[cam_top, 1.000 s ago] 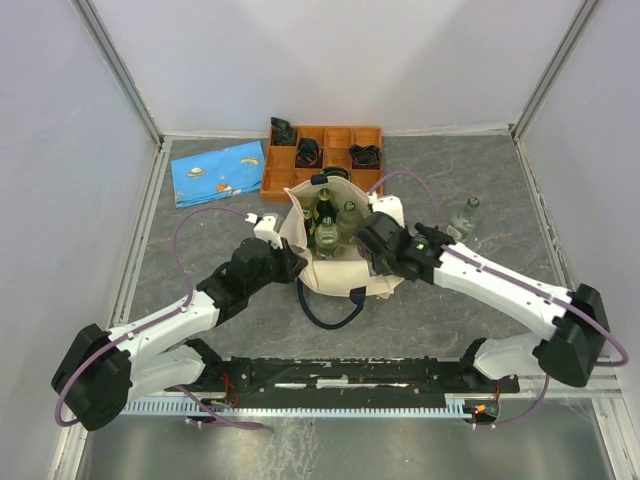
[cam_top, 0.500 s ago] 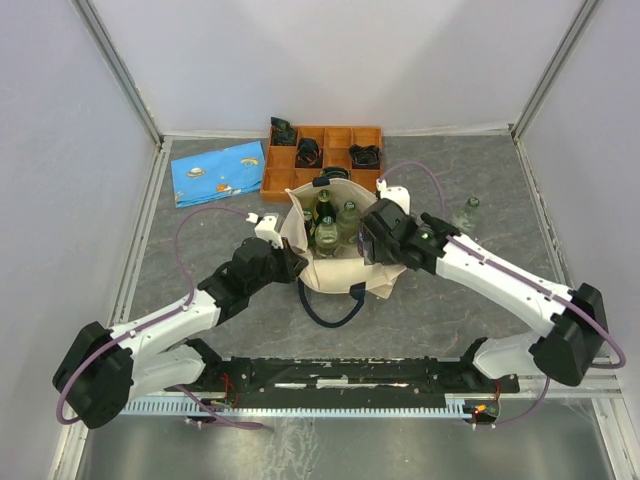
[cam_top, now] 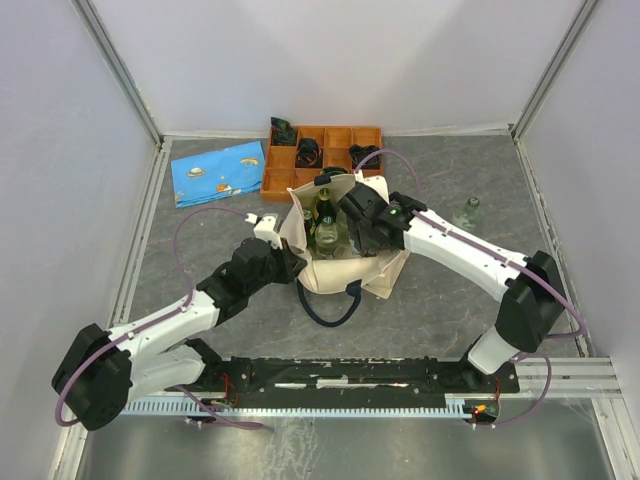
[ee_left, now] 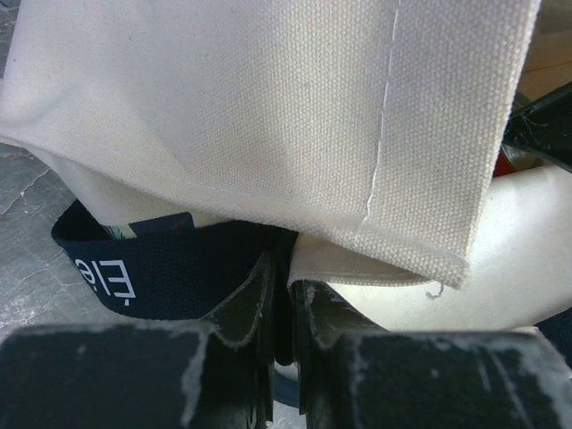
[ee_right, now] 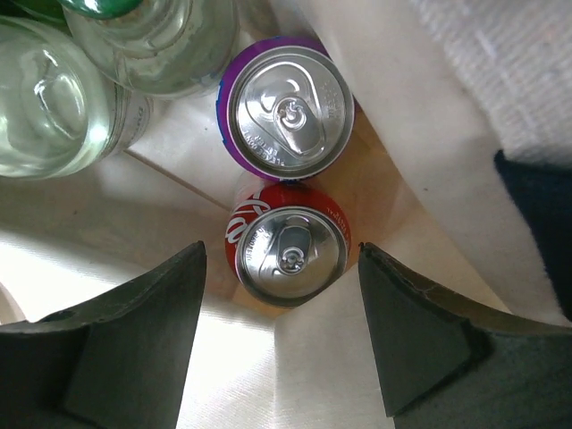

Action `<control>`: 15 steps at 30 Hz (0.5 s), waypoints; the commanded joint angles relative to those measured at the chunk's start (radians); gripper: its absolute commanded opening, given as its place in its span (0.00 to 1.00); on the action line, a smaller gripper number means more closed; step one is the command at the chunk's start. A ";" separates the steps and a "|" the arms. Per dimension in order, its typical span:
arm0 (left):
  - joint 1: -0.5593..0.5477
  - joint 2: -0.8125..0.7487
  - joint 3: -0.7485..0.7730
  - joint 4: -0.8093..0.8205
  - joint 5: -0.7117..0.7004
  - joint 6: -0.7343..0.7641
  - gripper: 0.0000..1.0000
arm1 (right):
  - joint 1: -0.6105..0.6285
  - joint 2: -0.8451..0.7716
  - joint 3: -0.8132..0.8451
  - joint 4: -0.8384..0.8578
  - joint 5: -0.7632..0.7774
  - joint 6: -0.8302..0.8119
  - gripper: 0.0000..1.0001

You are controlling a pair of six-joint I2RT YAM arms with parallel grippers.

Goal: Take the beverage out of the canvas bag

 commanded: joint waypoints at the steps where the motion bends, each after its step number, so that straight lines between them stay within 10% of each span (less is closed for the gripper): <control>1: 0.006 -0.007 -0.015 -0.132 -0.008 0.020 0.03 | -0.012 -0.004 -0.024 -0.038 -0.029 -0.005 0.77; 15: 0.006 -0.221 0.121 -0.292 0.086 0.053 0.03 | -0.023 0.013 -0.132 -0.044 -0.095 -0.014 0.77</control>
